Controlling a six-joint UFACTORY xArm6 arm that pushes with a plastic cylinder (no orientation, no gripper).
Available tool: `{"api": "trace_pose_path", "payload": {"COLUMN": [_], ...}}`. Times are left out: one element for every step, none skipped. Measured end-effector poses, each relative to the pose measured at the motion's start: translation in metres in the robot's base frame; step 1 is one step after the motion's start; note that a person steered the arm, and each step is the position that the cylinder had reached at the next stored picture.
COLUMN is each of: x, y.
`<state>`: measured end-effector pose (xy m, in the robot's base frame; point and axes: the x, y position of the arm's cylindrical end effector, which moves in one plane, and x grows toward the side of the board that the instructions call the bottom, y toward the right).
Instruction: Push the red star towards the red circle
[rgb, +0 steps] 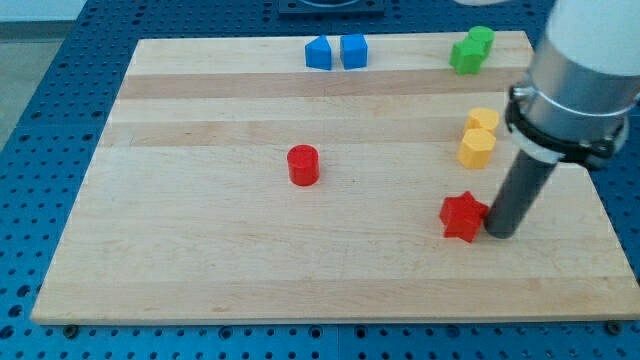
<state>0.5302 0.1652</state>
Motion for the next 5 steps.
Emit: {"api": "trace_pose_path", "payload": {"x": [0.000, -0.008, -0.028, -0.041, -0.044], "y": [-0.030, -0.059, -0.068, -0.082, -0.109]}}
